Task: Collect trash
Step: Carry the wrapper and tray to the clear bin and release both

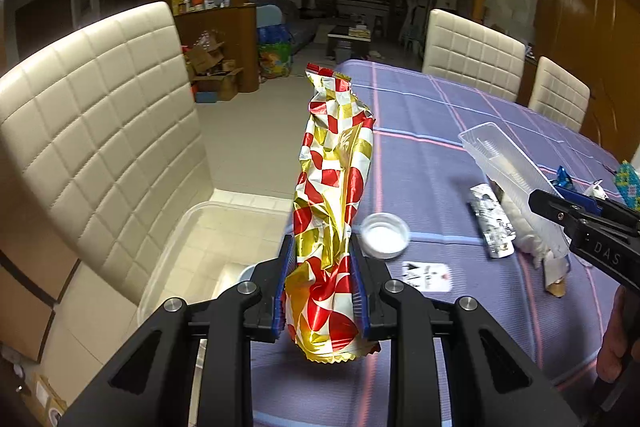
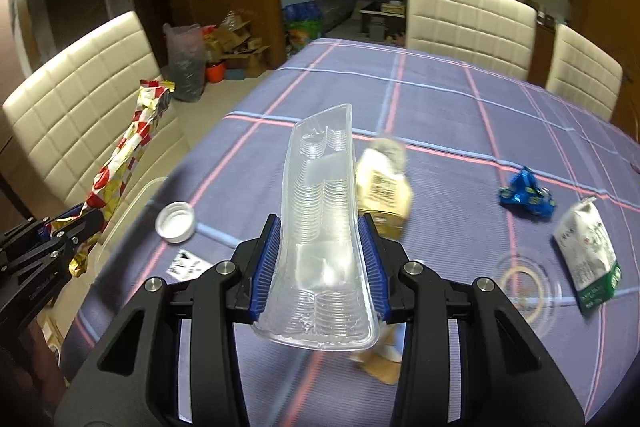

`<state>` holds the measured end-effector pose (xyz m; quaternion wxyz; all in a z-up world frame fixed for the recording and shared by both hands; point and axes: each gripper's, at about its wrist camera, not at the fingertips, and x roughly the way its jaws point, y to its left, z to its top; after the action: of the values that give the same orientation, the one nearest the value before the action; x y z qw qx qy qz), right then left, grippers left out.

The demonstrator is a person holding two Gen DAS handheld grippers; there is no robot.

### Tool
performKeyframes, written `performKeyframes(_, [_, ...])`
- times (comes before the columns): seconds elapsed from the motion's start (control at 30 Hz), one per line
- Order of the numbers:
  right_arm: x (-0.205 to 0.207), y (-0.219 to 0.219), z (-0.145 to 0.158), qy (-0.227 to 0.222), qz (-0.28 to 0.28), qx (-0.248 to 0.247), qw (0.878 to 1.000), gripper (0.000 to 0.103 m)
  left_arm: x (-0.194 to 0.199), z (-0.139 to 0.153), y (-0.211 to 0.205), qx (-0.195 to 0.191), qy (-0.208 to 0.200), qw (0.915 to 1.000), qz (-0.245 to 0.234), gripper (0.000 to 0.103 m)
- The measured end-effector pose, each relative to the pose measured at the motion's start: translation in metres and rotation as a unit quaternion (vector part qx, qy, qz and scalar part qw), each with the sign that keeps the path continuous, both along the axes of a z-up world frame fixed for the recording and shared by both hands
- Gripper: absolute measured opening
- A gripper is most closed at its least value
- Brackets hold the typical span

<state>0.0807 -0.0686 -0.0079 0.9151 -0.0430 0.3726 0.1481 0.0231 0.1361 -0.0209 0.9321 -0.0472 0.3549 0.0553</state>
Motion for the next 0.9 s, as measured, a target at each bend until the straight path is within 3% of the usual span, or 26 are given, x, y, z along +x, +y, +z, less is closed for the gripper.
performKeyframes(0.37, [-0.006,0.071,0.003,-0.009,0.069,-0.028,0.997,0.044,-0.015,-0.003,0.028,0.021,-0.006,0.9992,0.035,0.025])
performKeyframes(0.9, [-0.006,0.132,0.008,-0.025,0.115,-0.049,0.992,0.044,-0.016,-0.014,0.078,0.011,-0.007,0.9966,0.081,0.028])
